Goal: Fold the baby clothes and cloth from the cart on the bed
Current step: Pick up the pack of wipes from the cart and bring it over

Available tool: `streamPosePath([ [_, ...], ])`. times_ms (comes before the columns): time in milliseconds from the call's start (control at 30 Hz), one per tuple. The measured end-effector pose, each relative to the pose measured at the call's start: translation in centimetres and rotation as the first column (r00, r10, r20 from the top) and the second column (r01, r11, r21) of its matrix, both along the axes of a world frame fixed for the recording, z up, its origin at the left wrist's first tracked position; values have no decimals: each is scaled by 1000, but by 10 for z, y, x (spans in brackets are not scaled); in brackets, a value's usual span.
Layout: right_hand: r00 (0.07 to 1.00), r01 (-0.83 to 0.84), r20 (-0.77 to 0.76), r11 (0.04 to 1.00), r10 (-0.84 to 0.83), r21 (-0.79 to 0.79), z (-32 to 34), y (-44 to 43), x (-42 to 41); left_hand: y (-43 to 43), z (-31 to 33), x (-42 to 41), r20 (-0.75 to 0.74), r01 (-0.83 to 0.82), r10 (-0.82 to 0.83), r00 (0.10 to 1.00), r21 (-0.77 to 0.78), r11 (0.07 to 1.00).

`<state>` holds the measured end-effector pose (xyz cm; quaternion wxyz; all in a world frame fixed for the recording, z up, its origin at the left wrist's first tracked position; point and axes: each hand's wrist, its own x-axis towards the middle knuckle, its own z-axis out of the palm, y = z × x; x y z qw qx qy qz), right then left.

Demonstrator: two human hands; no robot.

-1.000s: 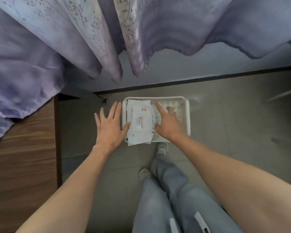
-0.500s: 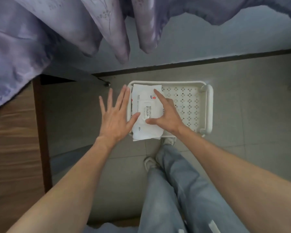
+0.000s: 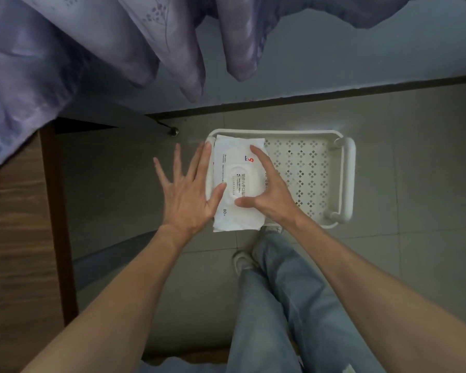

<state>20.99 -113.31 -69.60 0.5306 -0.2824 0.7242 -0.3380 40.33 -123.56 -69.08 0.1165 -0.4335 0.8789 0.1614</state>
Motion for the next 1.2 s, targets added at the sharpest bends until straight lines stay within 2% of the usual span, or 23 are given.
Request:
streamPosePath([
  [333, 1000, -8, -17, 1000, 8, 11, -1, 9, 9, 4, 0, 0, -29, -18, 18, 999, -18, 1000],
  [567, 997, 55, 53, 998, -53, -38, -4, 5, 8, 6, 1, -2, -27, -27, 26, 999, -24, 999],
  [700, 991, 91, 97, 996, -90, -7, 4, 5, 1, 8, 9, -3, -5, -28, 28, 1000, -29, 999],
  [867, 992, 98, 80, 995, -97, -7, 35, 8, -11, 12, 25, -3, 0, -42, 42, 999, 7, 999],
  [1067, 990, 118, 80, 991, -113, -64, 95, 9, -19, 16, 81, -12, -121, -41, 44, 992, 23, 999],
  [1200, 994, 100, 65, 986, -92, -136, 147, 11, -18, 23, 130, -24, -328, -31, 39, 944, 32, 999],
])
